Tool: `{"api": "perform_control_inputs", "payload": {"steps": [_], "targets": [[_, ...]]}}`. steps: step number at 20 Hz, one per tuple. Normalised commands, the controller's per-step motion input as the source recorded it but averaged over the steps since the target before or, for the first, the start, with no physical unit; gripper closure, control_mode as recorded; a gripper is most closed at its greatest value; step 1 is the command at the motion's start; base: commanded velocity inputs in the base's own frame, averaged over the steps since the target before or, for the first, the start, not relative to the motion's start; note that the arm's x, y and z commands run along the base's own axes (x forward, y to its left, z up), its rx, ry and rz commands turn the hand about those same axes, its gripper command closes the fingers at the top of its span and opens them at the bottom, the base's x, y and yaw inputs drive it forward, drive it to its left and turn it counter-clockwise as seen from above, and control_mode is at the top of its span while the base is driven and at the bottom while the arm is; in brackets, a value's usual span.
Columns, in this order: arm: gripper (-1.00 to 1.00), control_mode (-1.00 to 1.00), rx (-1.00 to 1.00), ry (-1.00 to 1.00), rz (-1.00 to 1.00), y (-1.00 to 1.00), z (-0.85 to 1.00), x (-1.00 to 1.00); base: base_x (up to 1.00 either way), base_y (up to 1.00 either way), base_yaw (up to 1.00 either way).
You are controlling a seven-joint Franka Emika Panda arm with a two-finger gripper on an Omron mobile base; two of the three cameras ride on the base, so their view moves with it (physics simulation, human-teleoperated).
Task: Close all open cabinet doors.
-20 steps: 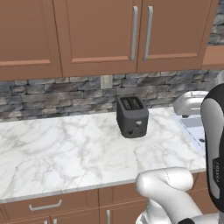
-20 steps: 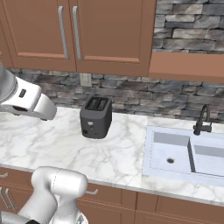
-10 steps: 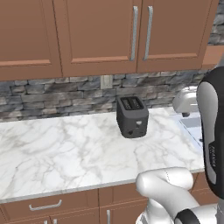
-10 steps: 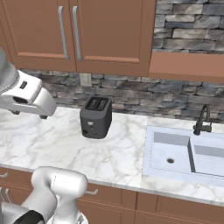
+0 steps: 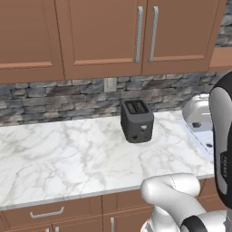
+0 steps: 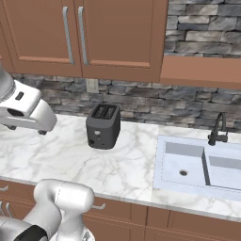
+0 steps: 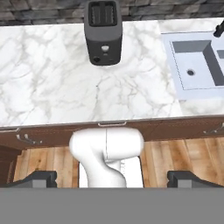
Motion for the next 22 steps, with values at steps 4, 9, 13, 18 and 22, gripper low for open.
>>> {"api": "perform_control_inputs", "payload": {"steps": [4,9,13,18,22], "targets": [[-1.0,-1.0,0.0,0.05,0.0,0.0,0.0,-0.15,0.0,0.0,0.0],[-1.0,1.0,0.0,0.0,0.0,0.0,0.0,0.0,-0.38,-0.32,-0.01],[-1.0,1.0,0.0,0.0,0.0,0.0,0.0,0.0,-0.59,-0.93,-0.06],[-1.0,1.0,0.0,0.0,0.0,0.0,0.0,0.0,-0.52,-1.0,-0.11],[-1.0,1.0,0.0,0.0,0.0,0.0,0.0,0.0,-0.36,-1.0,-0.2]]}}
